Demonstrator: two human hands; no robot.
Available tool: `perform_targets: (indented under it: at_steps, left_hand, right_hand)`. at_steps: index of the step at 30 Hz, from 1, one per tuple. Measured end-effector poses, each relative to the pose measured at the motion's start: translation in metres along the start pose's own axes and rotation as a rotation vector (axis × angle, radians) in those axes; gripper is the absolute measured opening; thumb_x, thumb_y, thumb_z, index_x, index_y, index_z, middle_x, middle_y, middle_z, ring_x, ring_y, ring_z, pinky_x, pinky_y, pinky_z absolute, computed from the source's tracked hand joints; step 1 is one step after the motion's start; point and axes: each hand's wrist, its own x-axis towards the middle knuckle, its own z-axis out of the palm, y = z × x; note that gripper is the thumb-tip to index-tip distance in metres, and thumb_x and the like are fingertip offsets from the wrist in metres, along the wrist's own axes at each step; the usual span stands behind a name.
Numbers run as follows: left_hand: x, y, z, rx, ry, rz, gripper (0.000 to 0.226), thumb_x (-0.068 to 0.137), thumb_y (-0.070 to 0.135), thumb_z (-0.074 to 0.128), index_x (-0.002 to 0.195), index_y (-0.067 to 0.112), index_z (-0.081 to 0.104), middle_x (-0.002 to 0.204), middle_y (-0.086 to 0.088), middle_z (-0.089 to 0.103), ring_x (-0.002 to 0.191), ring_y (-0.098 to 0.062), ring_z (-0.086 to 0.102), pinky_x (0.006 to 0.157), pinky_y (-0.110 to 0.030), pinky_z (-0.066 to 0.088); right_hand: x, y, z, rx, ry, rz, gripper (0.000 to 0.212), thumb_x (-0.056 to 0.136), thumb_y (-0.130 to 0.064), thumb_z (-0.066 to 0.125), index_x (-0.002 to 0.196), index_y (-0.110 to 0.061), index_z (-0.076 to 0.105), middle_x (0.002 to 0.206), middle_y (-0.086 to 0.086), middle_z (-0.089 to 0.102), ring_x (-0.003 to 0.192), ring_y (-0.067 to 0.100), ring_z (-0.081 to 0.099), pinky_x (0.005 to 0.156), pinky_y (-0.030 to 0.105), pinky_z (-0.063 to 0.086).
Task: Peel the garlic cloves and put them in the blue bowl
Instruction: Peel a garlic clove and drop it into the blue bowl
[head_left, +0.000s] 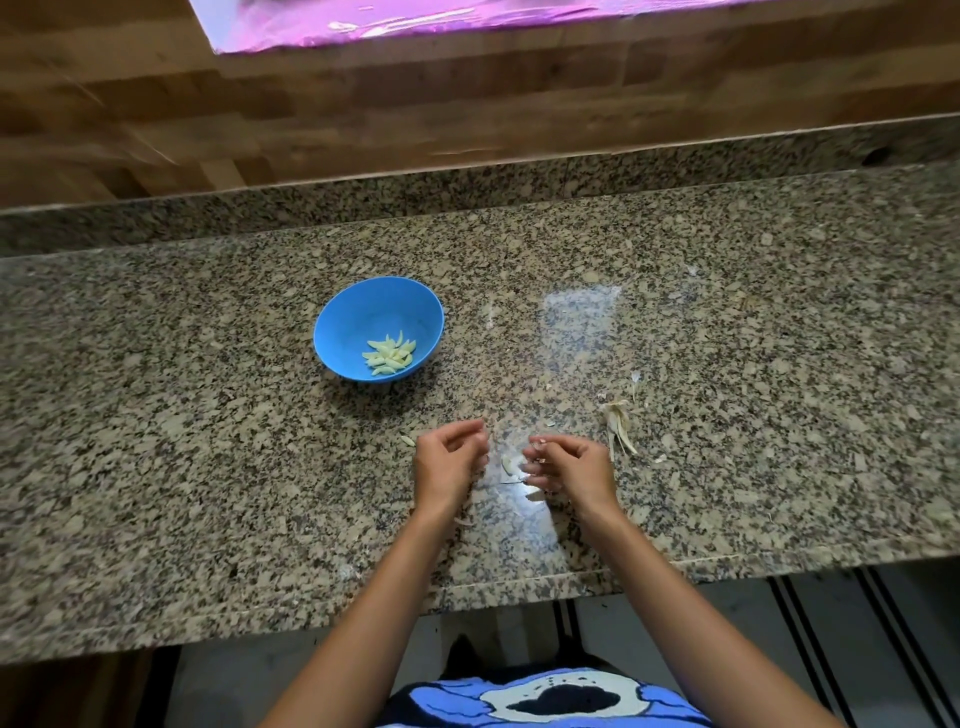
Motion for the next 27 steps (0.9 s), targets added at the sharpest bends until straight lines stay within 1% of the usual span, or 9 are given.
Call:
perform_targets:
  at_steps: [5, 9, 11, 15, 18, 21, 23, 24, 27]
  left_hand:
    - [0.004, -0.002, -0.004, 0.425, 0.067, 0.226, 0.007, 0.084, 0.017, 0.068, 0.091, 0.020, 0.068, 0.086, 0.007, 0.068, 0.076, -0.007, 0.065, 0.064, -0.020, 0.056]
    - [0.005, -0.008, 0.003, 0.640, -0.193, 0.288, 0.020, 0.086, 0.020, 0.063, 0.106, 0.019, 0.067, 0.106, 0.004, 0.064, 0.090, -0.009, 0.064, 0.082, -0.029, 0.056]
    - [0.002, -0.013, 0.009, 0.834, -0.205, 0.400, 0.023, 0.088, 0.021, 0.062, 0.109, 0.016, 0.067, 0.109, 0.001, 0.066, 0.095, -0.009, 0.063, 0.090, -0.023, 0.051]
    - [0.004, -0.013, 0.004, 0.829, -0.121, 0.463, 0.019, 0.091, 0.015, 0.058, 0.106, 0.011, 0.067, 0.101, -0.006, 0.069, 0.084, -0.012, 0.065, 0.078, -0.021, 0.054]
    - [0.018, -0.006, -0.027, 0.818, 0.126, 0.409, 0.019, 0.090, 0.017, 0.060, 0.107, 0.014, 0.067, 0.098, -0.003, 0.070, 0.073, -0.008, 0.061, 0.057, -0.014, 0.046]
    - [0.023, -0.006, -0.049, 0.881, 0.250, 0.425, 0.031, 0.090, 0.018, 0.060, 0.121, 0.020, 0.061, 0.115, -0.005, 0.065, 0.091, -0.007, 0.055, 0.072, -0.017, 0.047]
    - [0.008, -0.010, -0.037, 0.777, 0.143, 0.573, 0.045, 0.093, 0.027, 0.053, 0.137, 0.024, 0.044, 0.141, -0.001, 0.046, 0.121, -0.006, 0.044, 0.099, -0.022, 0.041]
    - [-0.007, -0.015, -0.020, 0.775, 0.033, 0.625, 0.056, 0.095, 0.036, 0.046, 0.147, 0.025, 0.027, 0.153, 0.003, 0.024, 0.137, -0.005, 0.026, 0.111, -0.025, 0.028]
    - [-0.042, -0.052, 0.024, 0.997, -0.127, 0.591, 0.087, 0.090, 0.066, 0.021, 0.144, 0.020, -0.029, 0.150, -0.003, -0.036, 0.140, -0.013, -0.029, 0.116, -0.030, -0.016]
  right_hand:
    - [0.006, 0.005, -0.009, -0.142, 0.107, -0.068, 0.008, 0.084, -0.019, 0.065, 0.086, -0.013, 0.071, 0.077, 0.008, 0.071, 0.057, 0.016, 0.058, 0.050, 0.022, 0.043]
    - [0.007, 0.007, -0.010, -0.328, 0.105, -0.116, 0.016, 0.082, -0.007, 0.066, 0.090, -0.020, 0.070, 0.095, -0.003, 0.071, 0.073, 0.019, 0.066, 0.064, 0.035, 0.056]
    - [0.006, 0.008, -0.010, -0.393, 0.115, -0.160, 0.019, 0.084, -0.008, 0.064, 0.099, -0.019, 0.068, 0.097, -0.006, 0.069, 0.076, 0.021, 0.067, 0.070, 0.040, 0.058]
    - [0.002, 0.011, -0.009, -0.593, 0.187, -0.350, 0.026, 0.091, -0.011, 0.055, 0.114, -0.017, 0.063, 0.108, -0.004, 0.066, 0.058, -0.006, 0.049, 0.049, 0.009, 0.041]
    - [0.004, 0.012, -0.011, -0.661, 0.270, -0.525, 0.028, 0.089, -0.005, 0.055, 0.114, -0.014, 0.063, 0.117, -0.002, 0.062, 0.096, 0.004, 0.058, 0.082, 0.020, 0.050]
    - [0.011, 0.018, -0.019, -0.752, 0.381, -0.649, 0.034, 0.085, -0.005, 0.057, 0.117, -0.017, 0.061, 0.126, 0.000, 0.057, 0.119, 0.017, 0.051, 0.103, 0.037, 0.041]
    - [0.017, 0.018, -0.028, -0.864, 0.439, -0.650, 0.046, 0.085, -0.013, 0.056, 0.131, -0.021, 0.050, 0.141, 0.000, 0.042, 0.134, 0.019, 0.034, 0.113, 0.040, 0.021]
    - [0.020, 0.017, -0.036, -0.919, 0.435, -0.605, 0.055, 0.087, -0.020, 0.054, 0.139, -0.025, 0.037, 0.148, -0.001, 0.029, 0.138, 0.017, 0.022, 0.114, 0.039, 0.012]
    - [0.034, 0.015, -0.059, -1.098, 0.340, -0.425, 0.067, 0.093, -0.039, 0.044, 0.144, -0.031, 0.002, 0.153, -0.004, -0.004, 0.142, 0.016, -0.002, 0.113, 0.040, -0.005]
